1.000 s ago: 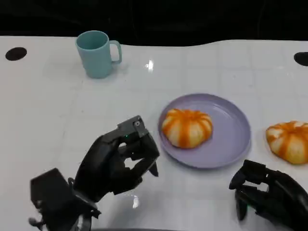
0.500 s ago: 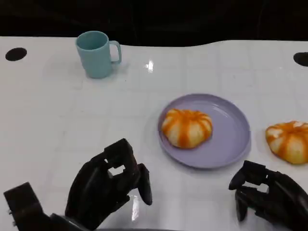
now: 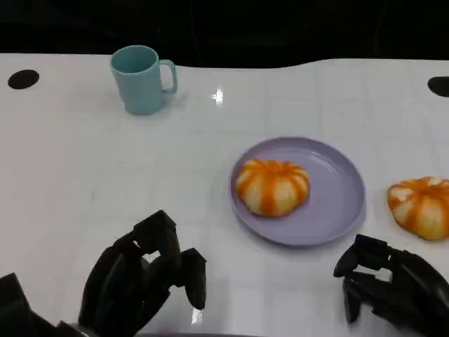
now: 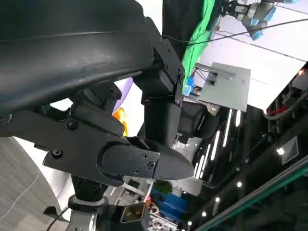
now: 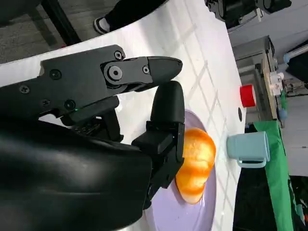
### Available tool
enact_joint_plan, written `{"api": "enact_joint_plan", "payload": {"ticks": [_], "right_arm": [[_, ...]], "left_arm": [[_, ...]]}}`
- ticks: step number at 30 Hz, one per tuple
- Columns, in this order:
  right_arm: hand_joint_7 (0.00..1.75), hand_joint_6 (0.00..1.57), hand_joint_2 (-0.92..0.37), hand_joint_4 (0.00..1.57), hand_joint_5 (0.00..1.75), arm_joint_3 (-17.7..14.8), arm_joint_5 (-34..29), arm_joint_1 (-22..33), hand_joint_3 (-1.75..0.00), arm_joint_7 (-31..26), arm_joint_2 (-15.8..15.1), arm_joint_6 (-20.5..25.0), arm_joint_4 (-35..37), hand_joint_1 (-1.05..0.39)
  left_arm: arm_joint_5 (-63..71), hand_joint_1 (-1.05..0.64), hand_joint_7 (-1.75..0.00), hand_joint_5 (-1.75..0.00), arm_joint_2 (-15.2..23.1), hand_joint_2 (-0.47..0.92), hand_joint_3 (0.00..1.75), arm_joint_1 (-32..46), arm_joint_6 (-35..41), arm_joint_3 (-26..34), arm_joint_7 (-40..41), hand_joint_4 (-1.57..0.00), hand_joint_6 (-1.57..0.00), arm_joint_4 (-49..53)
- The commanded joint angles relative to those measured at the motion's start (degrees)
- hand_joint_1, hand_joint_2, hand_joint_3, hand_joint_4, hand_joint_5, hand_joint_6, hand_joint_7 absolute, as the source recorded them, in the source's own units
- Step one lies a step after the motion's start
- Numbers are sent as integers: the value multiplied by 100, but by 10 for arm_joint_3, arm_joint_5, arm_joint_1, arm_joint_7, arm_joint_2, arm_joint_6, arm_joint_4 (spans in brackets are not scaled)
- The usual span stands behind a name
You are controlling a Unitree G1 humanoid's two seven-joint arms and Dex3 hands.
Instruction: Grasp the bread from the table and place it into the plate.
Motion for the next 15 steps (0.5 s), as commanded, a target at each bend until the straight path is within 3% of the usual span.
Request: {"api": "enact_joint_plan", "payload": {"ticks": [1, 15], "right_arm": [[132, 70, -92, 65, 175, -2, -1, 10, -23, 0, -11, 12, -2, -51], [132, 68, -92, 65, 175, -6, -2, -3, -26, 12, -15, -21, 31, -52]], "left_arm": [[0, -78, -174, -175, -1, 92, 20, -2, 0, 13, -21, -91, -69, 17], [18, -81, -172, -175, 0, 92, 16, -14, 11, 17, -29, -91, -69, 35]]}}
